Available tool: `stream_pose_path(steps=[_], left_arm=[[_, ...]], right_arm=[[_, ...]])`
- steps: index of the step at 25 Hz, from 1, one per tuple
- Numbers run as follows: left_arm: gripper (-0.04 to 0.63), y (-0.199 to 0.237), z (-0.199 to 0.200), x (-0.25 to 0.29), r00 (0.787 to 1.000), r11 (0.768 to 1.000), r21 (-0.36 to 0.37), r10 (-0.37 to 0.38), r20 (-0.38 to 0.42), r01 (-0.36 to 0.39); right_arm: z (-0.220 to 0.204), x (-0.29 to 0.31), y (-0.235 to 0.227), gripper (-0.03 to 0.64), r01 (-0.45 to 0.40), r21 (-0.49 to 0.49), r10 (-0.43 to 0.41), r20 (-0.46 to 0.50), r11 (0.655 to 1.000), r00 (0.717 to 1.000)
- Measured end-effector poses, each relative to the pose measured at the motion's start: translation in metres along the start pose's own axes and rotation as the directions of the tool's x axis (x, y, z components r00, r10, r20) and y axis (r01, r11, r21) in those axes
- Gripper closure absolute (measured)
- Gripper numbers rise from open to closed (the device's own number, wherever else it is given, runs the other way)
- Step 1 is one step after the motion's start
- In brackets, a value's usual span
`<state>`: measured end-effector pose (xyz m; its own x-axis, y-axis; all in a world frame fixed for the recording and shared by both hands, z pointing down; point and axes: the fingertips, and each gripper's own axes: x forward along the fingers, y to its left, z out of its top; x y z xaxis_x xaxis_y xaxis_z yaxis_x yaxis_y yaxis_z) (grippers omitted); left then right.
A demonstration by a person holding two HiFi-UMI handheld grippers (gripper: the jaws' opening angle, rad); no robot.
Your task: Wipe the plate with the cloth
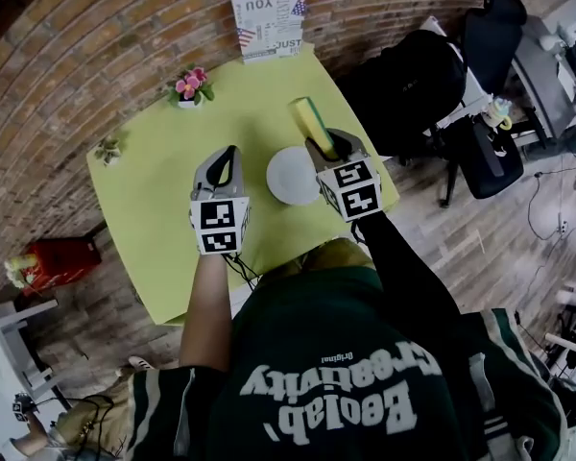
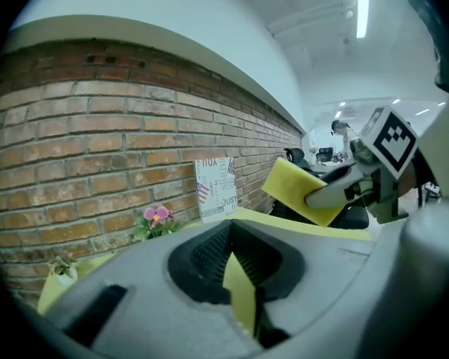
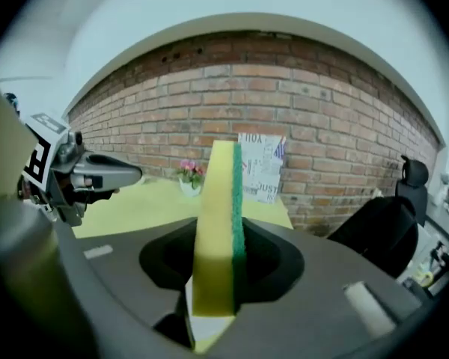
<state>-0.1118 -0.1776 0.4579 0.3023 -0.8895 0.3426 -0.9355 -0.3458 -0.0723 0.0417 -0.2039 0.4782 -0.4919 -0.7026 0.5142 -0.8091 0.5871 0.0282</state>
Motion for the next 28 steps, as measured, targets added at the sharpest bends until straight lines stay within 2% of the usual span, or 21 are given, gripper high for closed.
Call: stream_pose_path(steps=[5,10,17,28], left_arm=[[0.589,0.021,0.053,-0.018,0.994,0.998,0.033,0.049,0.099,-0.052],[0.589,0.037,0.092,-0.035,0.981,0.995,0.048,0.075,0.177,-0.085],[0.589,0.036,0.117,-0.042,0.973,0.996,0.055,0.054,0.226,-0.069],[0.589,0.033,0.123,-0.056,0.969,0.998,0.046,0.024,0.248,-0.036]], right_arm=[[0.077,-0.029,0.004,0.474,0.018,-0.065,-0.004,0.207,0.998,0.978],[0.116,-0.053,0.001,0.474,0.067,-0.072,-0.041,0.317,0.995,0.948],[0.128,-0.068,-0.006,0.483,0.126,-0.084,-0.088,0.355,0.988,0.931],[0.122,-0.08,-0.002,0.483,0.163,-0.047,-0.136,0.362,0.985,0.922]])
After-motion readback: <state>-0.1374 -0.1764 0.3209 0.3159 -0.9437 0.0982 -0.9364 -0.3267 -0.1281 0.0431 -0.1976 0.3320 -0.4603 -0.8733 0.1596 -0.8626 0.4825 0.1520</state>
